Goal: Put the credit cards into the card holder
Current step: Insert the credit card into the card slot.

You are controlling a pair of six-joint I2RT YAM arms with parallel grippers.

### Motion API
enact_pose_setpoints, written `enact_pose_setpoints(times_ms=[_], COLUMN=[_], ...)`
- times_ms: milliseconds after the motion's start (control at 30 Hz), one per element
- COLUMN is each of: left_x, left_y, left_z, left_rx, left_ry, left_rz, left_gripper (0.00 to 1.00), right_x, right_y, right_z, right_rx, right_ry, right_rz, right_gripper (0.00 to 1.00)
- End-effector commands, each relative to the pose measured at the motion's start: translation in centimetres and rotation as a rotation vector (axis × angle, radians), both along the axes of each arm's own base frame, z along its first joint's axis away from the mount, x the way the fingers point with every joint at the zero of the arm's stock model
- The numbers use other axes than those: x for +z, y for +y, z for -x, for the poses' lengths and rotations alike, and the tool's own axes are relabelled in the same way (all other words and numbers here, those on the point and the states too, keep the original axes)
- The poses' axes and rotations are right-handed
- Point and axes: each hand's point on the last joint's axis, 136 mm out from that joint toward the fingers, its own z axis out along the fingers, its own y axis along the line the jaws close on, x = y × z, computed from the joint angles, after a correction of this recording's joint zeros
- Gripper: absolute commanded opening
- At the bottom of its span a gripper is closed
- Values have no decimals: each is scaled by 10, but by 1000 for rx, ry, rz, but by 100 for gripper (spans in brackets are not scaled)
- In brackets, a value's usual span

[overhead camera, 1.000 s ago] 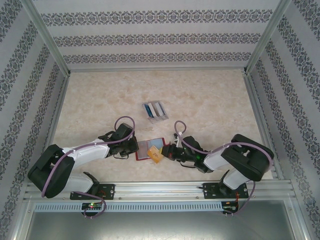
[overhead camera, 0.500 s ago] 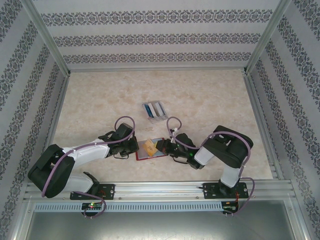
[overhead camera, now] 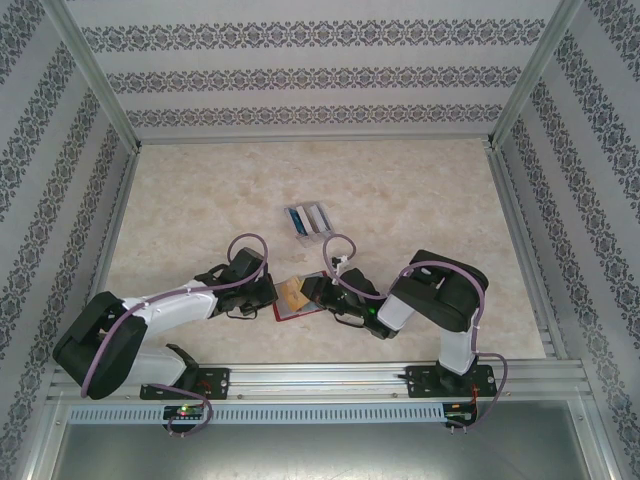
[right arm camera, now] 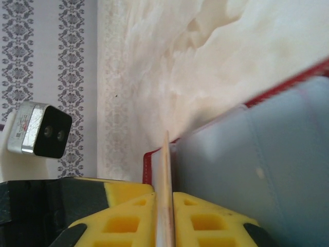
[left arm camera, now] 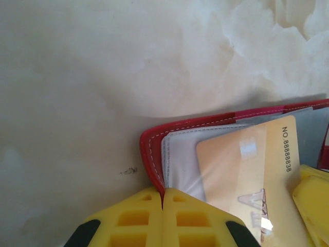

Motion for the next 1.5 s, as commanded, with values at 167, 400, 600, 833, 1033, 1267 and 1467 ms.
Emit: enact_pose_setpoints(times_ms=[167, 400, 600, 833, 1033, 1267, 1467], left_x=[-17, -17, -18, -15, -14, -8, 3], left_y=[13, 7, 4, 2, 1, 4, 17], left_z=[26, 27, 25, 23, 22, 22, 24], left_rx=[3, -25, -29, -25, -6, 9, 38], left_ry=[92, 104, 112, 108, 112, 103, 64], left_rz=[-42, -31, -22, -15, -3, -9, -36], left_gripper=[0, 0, 0, 0, 0, 17, 35], right_x=[3, 0, -9, -10, -11, -3, 8], right_y=[-12, -22, -13, -1, 5, 0, -13], right_z=[5, 14, 19, 22, 24, 25, 22], right_rx=[-23, 1, 44, 81, 99, 103, 96], right_ry=[-21, -3, 46, 64, 73, 42, 5], right_rz=[52, 115, 109, 91, 85, 100, 137], right_gripper=[19, 1, 0, 0, 0, 13, 17])
